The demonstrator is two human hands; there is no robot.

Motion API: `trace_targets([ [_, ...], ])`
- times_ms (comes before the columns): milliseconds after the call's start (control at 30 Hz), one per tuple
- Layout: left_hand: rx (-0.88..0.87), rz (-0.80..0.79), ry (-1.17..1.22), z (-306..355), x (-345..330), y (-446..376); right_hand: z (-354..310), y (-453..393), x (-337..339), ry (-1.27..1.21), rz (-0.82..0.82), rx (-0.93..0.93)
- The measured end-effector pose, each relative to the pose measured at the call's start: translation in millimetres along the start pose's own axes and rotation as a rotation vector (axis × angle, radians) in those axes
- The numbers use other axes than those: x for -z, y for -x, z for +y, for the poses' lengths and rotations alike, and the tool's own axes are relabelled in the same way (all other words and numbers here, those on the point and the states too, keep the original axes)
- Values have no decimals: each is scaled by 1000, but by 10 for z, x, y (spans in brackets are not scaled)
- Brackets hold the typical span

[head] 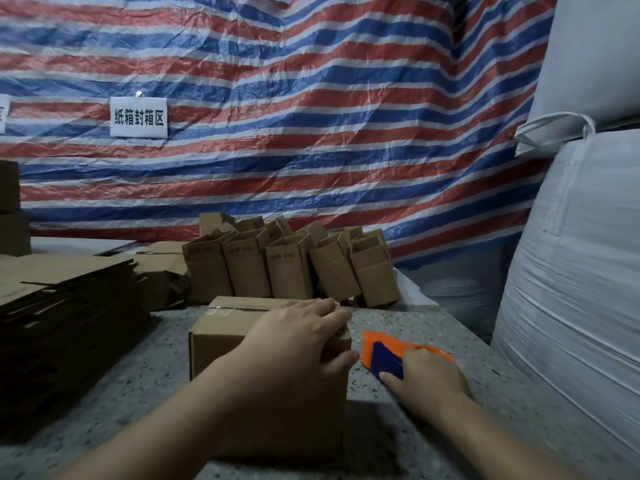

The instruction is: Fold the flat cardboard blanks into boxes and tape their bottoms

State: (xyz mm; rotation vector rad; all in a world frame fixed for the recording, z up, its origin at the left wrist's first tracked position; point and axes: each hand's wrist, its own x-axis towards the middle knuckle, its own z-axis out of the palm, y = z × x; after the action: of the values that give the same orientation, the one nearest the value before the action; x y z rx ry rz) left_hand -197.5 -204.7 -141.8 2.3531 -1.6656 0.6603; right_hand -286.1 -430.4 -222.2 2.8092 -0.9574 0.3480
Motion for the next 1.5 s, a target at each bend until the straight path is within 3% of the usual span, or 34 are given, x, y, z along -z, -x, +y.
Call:
trace_targets([
  [100, -2, 10, 1, 1, -9, 3, -33, 53, 30, 62, -23, -54],
  [167, -6, 26, 2, -3, -8, 6, -110, 87, 175, 27, 63, -98],
  [267, -13, 33, 1, -1, -3, 9, -286, 156, 440, -372, 322, -52],
  [300, -16, 34, -4, 0, -4, 6, -367, 181, 539, -629, 280, -52],
  [367, -22, 33, -9, -8, -9, -5, -542, 223, 702, -1096, -31, -140],
  [433, -32, 34, -20, -16, -14, -14, -652, 267, 807, -1275, -287, -209],
  [500, -37, 37, -35, -17, -16, -15, -699, 279, 818, -1393, -334, -216],
  [633, -48, 63, -34, -1, -13, -11, -750, 287, 750, -1572, -254, -213],
  [900, -61, 92, -24, 1, -20, 4, -839, 306, 663, -1538, -215, -242],
  [1167, -67, 100, -23, -11, -42, 23, -851, 394, 657, -1548, -325, -312],
  [1333, -69, 85, -29, -19, -18, 40, -796, 287, 864, -1568, -69, -179],
  [1433, -66, 72, -1, -23, 10, 54, -900, 330, 907, -1650, -280, -60],
  [1500, -49, 28, 12, -20, 32, 53, -916, 358, 815, -1727, -423, -114],
])
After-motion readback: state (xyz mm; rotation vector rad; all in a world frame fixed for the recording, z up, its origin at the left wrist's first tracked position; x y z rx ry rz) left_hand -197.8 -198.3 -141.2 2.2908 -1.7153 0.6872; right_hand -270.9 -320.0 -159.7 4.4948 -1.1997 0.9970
